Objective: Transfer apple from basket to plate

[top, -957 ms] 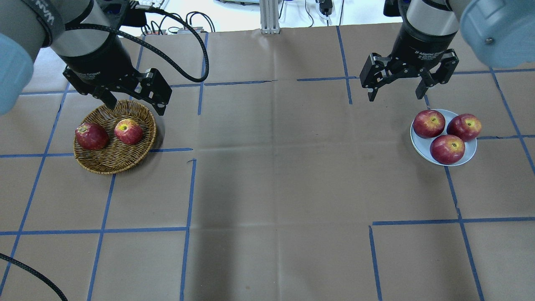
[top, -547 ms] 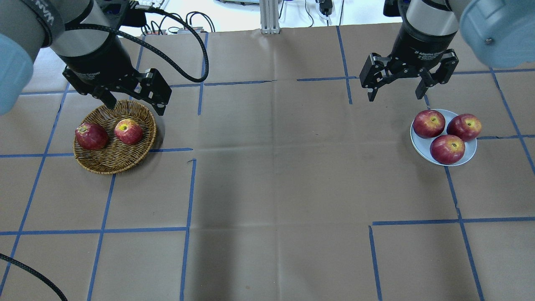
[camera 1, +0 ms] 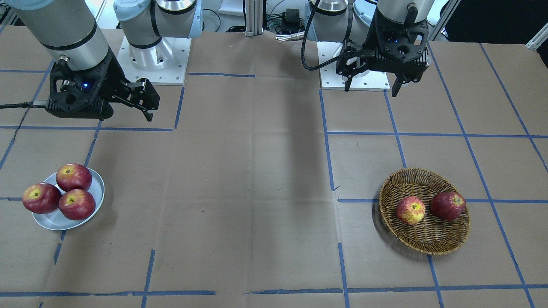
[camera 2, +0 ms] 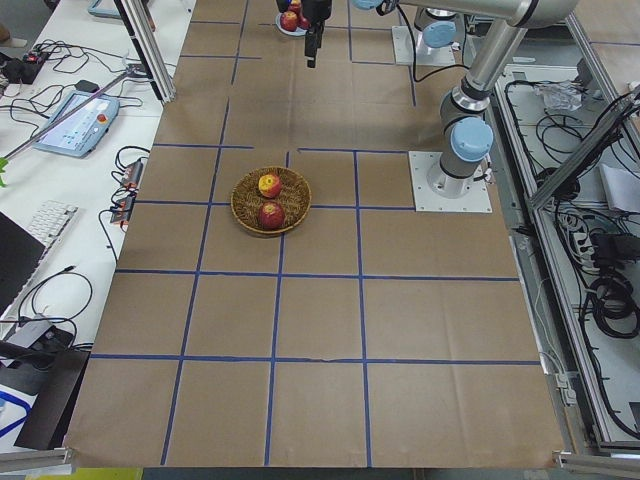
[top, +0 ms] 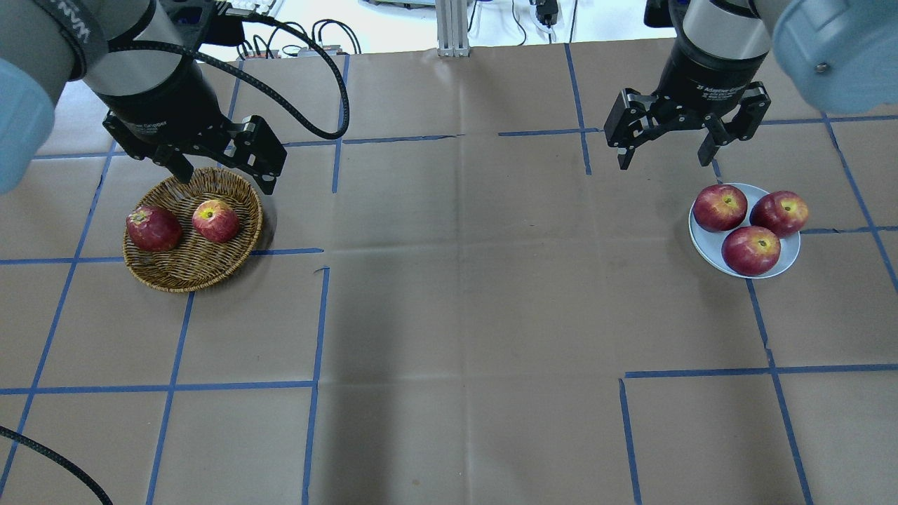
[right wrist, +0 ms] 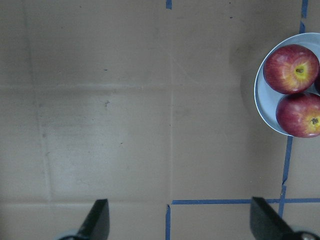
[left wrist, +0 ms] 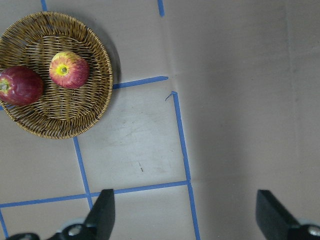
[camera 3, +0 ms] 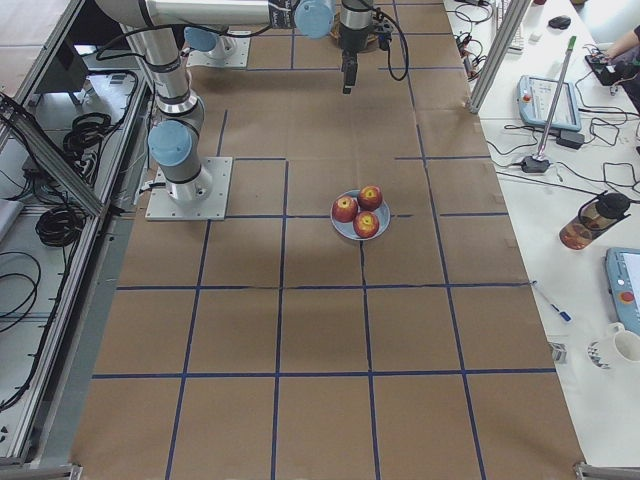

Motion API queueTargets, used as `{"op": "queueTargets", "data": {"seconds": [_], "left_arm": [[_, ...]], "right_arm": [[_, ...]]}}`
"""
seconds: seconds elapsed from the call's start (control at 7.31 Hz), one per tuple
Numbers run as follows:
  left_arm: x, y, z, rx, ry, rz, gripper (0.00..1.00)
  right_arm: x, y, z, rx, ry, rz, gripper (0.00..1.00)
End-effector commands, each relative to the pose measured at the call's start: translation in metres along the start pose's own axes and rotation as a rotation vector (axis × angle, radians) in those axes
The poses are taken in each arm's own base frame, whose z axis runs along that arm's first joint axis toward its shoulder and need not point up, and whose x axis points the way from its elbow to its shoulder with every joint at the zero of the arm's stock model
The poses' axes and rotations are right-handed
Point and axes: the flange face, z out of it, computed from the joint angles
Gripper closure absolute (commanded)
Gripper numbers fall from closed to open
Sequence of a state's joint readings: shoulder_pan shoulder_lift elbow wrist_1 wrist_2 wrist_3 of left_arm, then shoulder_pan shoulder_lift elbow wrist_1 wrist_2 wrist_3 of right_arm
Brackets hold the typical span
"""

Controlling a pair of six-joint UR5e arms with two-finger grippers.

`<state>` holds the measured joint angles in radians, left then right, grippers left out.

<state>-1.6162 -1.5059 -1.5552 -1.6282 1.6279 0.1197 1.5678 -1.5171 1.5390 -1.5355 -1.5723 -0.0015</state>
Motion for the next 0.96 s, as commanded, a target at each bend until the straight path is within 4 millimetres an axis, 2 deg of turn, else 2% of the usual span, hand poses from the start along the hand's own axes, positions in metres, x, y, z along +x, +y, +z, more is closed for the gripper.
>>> {"op": "queueTargets", "data": {"seconds": [0.0, 0.41, 0.82], "left_arm": [[0.000, 0.001, 0.001, -0.009, -0.002, 0.000, 0.01], [0.000, 0.001, -0.010, 0.013, -0.004, 0.000, 0.01], [-0.013, 0.000, 0.002, -0.016, -0.089, -0.003, 0.01]], "right_arm": [[0.000, 0.000, 0.000, 0.000, 0.000, 0.000, 0.00], [0.000, 0.000, 0.001, -0.001, 0.000, 0.000, 0.00], [0.000, 0.000, 0.001, -0.001, 0.000, 0.000, 0.00]]}}
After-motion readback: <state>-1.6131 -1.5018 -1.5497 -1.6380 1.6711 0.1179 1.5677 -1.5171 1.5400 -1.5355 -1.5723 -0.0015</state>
